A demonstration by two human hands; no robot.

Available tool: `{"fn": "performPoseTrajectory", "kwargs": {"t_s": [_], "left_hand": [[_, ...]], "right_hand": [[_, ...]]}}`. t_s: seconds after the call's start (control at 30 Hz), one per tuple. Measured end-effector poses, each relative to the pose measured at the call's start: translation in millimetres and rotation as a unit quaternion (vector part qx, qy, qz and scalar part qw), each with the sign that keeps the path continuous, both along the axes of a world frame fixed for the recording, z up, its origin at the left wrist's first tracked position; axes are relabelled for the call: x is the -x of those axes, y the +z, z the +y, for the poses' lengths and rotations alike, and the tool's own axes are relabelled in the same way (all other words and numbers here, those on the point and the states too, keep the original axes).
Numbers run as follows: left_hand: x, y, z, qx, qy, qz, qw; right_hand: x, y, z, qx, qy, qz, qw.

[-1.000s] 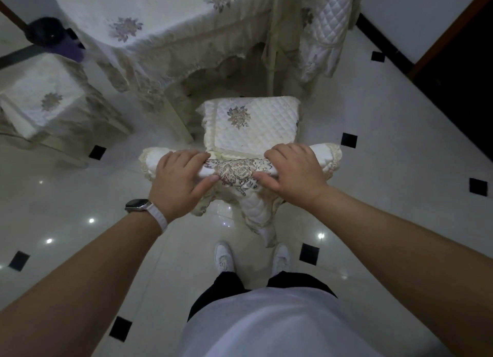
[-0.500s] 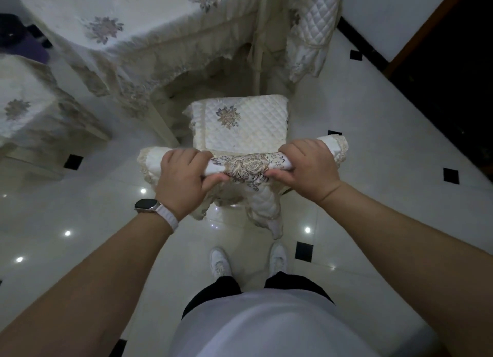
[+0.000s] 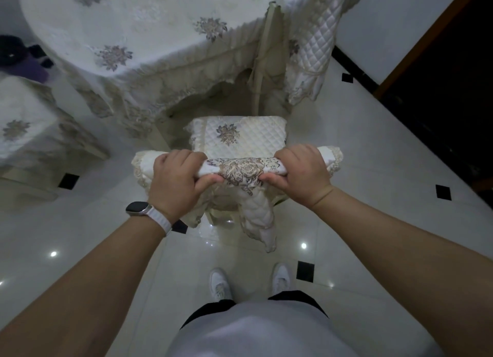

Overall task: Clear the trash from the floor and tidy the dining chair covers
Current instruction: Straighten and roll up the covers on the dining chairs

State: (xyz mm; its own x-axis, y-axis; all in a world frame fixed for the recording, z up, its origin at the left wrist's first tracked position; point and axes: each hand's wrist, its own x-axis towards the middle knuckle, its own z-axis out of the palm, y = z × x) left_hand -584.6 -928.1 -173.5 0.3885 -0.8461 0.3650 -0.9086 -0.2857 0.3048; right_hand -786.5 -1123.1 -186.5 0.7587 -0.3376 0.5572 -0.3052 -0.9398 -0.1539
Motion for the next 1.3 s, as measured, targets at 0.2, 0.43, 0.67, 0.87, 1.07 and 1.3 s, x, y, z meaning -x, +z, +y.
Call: {"fn": "performPoseTrajectory", "kwargs": {"t_s": [0.2,0.43,0.67,0.87,1.07,1.3], "left_hand": [[-25,9,7,0.019,0.008,0.014,1.0],[-49,3,33,0.032,0.039,0.018,0.999],[-51,5,21,0.038,0.051,0.016,0.998],[-38,9,-13,0.009,0.076,0.003,0.997],[-14,13,-58,-0.027,0.13,-0.004,0.991],[16,12,-99,-0.029,0.203,0.028,0.978]], "right_hand": [[-30,12,5,0.013,-0.002,0.001,1.0],[-67,22,15,0.062,0.048,-0.028,0.997],[-76,18,-4,0.053,0.073,-0.035,0.995],[-73,10,-45,0.041,0.098,-0.051,0.993],[-73,3,-104,0.013,0.147,-0.069,0.987],[-81,-4,-162,0.015,0.214,-0.063,0.975]]}}
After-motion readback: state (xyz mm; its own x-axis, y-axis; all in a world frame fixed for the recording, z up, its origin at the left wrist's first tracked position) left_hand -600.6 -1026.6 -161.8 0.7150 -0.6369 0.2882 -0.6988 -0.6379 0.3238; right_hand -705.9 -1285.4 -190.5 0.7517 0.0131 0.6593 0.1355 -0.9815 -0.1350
